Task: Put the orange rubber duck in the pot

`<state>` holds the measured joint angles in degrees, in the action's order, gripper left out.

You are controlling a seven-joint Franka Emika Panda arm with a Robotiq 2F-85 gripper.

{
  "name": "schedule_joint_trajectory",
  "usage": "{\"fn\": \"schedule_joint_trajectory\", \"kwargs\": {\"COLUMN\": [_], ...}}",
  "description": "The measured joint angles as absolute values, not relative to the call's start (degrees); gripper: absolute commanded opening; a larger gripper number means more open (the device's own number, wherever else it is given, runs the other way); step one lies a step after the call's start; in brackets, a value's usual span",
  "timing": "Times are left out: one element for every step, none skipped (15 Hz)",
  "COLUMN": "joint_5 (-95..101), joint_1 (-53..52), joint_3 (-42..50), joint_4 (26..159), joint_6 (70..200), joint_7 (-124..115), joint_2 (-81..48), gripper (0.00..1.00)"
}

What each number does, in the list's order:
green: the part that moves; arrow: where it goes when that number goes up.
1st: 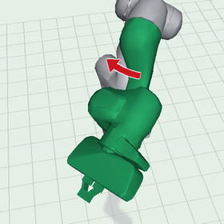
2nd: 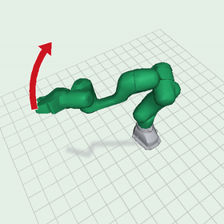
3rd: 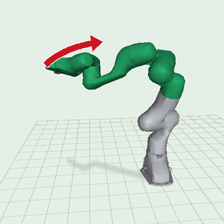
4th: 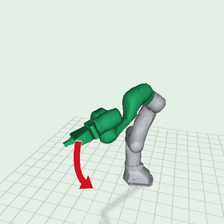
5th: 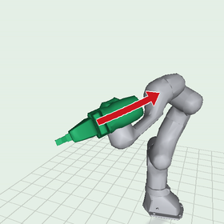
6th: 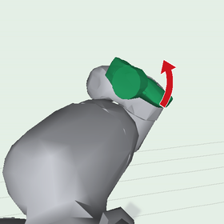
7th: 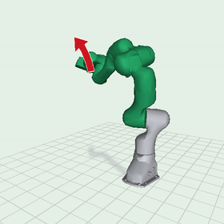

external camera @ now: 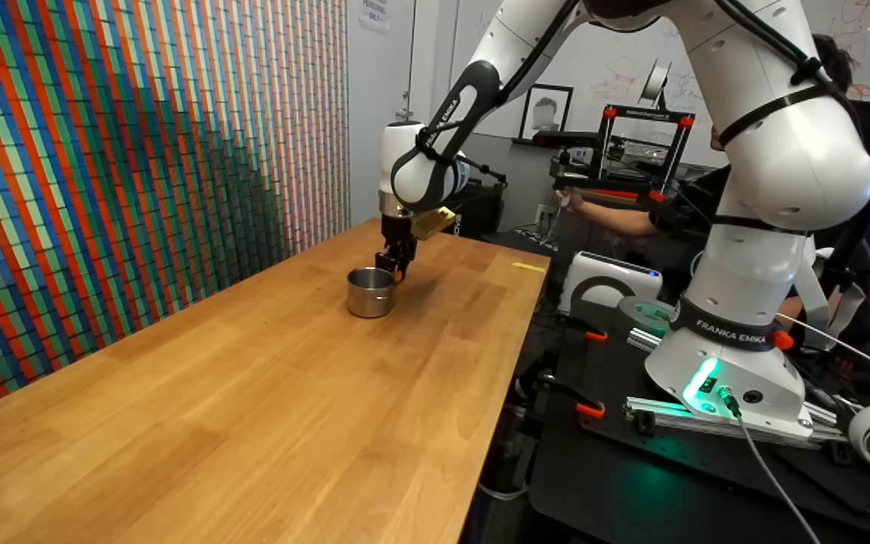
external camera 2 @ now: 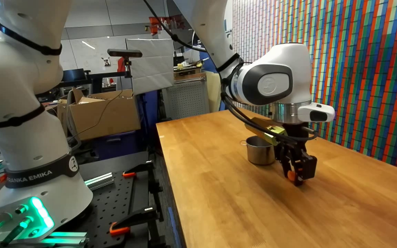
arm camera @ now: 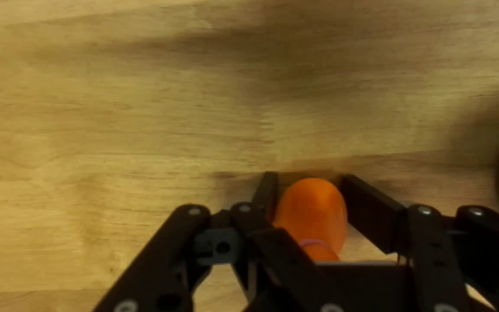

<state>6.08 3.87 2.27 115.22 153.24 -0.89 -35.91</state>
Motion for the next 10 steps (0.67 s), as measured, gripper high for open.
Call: {"fn": "schedule_joint_trajectory", "kwargs": {"joint_5": [6.06,5.9,5.3,4.4,3.09,1.53,-0.08,-1.74,-3.17,-4.41], "joint_1": [3.89,3.99,4.19,4.47,4.82,5.32,5.81,6.25,6.55,6.71], "joint_3": [2.13,1.7,0.94,-0.11,-1.38,-2.88,-4.34,-5.71,-6.72,-7.44], "joint_4": [115.01,114.73,114.35,113.91,113.37,112.82,112.3,111.82,111.44,111.17], "joint_6": [153.23,153.14,152.88,152.35,151.66,150.65,149.32,147.7,146.04,144.24], "joint_7": [-0.39,0.12,0.96,1.96,3.16,4.45,5.79,7.05,8.11,9.05], "joint_2": [-35.98,-36.01,-35.98,-35.84,-35.58,-35.08,-34.3,-33.26,-32.07,-30.66], "gripper": [0.23,0.23,0.23,0.23,0.23,0.23,0.23,0.23,0.23,0.23]}}
